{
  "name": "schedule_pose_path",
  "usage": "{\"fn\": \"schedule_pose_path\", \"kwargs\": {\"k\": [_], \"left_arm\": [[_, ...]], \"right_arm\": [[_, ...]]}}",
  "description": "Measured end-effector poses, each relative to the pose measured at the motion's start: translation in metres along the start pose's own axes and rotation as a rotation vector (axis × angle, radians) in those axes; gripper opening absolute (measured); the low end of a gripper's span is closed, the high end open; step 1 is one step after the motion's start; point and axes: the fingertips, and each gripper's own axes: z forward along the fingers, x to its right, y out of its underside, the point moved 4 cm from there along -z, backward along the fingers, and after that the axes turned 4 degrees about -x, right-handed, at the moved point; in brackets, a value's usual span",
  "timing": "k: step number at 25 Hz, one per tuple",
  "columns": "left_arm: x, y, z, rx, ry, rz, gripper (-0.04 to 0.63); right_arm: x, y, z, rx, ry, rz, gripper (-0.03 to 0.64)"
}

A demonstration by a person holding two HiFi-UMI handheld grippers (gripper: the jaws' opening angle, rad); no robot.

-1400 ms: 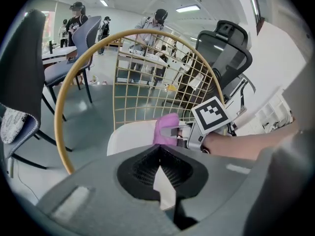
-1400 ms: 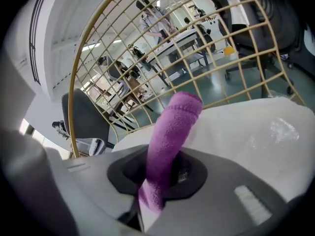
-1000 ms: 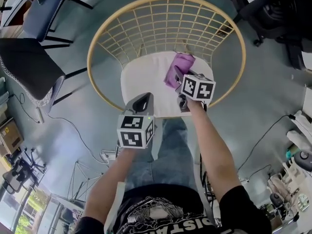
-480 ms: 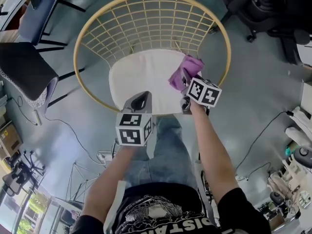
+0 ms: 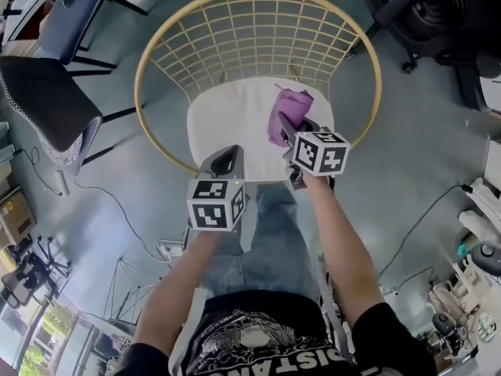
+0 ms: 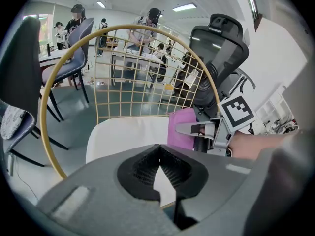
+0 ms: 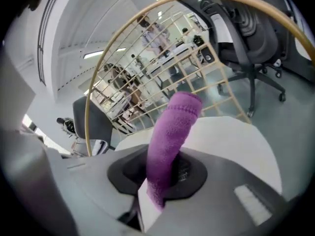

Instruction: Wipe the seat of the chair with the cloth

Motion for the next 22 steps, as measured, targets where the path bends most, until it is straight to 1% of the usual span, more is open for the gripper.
{"fn": "schedule_pose_path", "kwargs": {"k": [5, 12, 16, 22], "left_arm": [[-0.043, 0.003, -0.014, 0.012, -0.049, -0.034, -0.003], [-0.091, 0.007, -0.032, 0.010, -0.099, -0.061, -0.003], [-0.110, 0.008, -0.038, 0.009, -0.101, -0.064, -0.003], [-0.119, 0.010, -0.041, 0.003, -0.086, -0.053, -0.003]], "right_arm": [[-0.074, 0.020, 0.041, -0.074, -0.126, -0.080, 0.061], [-0.149, 0.047, 0.086, -0.157, -0.241, -0.142, 0.061], [-0.170, 0.060, 0.106, -0.188, -0.264, -0.149, 0.061], [-0.171, 0.068, 0.113, -0.205, -0.238, -0.141, 0.061]]}}
